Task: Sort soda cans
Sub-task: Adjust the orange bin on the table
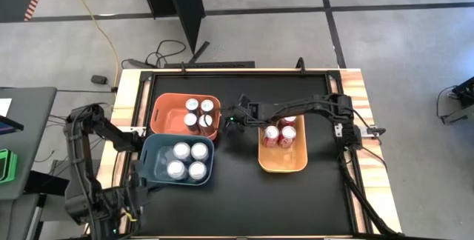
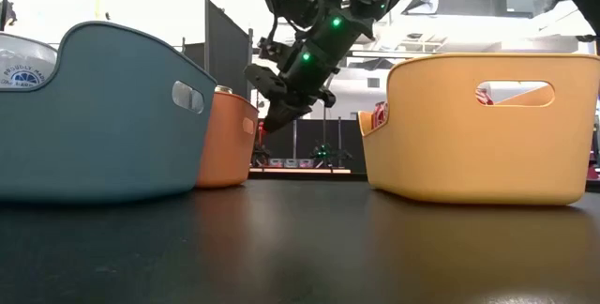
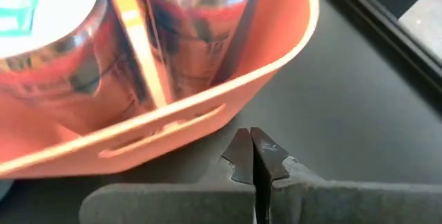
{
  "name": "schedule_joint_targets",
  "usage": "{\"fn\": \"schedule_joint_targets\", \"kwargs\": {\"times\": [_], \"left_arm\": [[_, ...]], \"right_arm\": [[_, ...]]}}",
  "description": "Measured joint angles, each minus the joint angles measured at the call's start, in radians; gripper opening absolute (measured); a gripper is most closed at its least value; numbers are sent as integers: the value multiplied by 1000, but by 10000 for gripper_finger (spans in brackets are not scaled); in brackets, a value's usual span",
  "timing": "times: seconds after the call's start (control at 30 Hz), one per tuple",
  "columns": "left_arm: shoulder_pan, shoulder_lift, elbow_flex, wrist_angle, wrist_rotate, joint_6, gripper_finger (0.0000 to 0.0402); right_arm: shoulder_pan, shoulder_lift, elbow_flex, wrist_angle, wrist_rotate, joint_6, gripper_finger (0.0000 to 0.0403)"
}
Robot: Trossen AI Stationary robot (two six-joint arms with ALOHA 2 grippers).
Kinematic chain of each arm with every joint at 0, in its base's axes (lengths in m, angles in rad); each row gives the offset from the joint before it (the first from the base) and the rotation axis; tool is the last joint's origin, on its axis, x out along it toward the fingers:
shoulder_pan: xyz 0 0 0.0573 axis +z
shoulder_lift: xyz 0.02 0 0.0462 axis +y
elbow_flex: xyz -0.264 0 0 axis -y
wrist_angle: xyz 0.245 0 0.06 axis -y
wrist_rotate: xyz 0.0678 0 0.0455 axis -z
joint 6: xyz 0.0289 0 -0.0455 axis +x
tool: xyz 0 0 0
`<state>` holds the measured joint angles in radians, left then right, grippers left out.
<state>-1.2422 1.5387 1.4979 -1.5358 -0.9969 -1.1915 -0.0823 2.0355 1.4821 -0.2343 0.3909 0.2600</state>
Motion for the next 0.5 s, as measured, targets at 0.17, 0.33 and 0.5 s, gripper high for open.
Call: {"fn": "schedule_joint_targets", "kwargs": {"times": [0.17, 0.33, 0.5], "left_arm": [[-32, 0, 0, -3, -107, -8, 0], [-41, 0, 0, -2, -132, -9, 0], [-41, 0, 0, 0, -133, -10, 0]], "right_arm": [[3, 0, 0, 50, -2, -10, 4], [2, 1, -1, 115, -19, -56, 4], [-7, 1, -1, 148, -26, -60, 4]]}}
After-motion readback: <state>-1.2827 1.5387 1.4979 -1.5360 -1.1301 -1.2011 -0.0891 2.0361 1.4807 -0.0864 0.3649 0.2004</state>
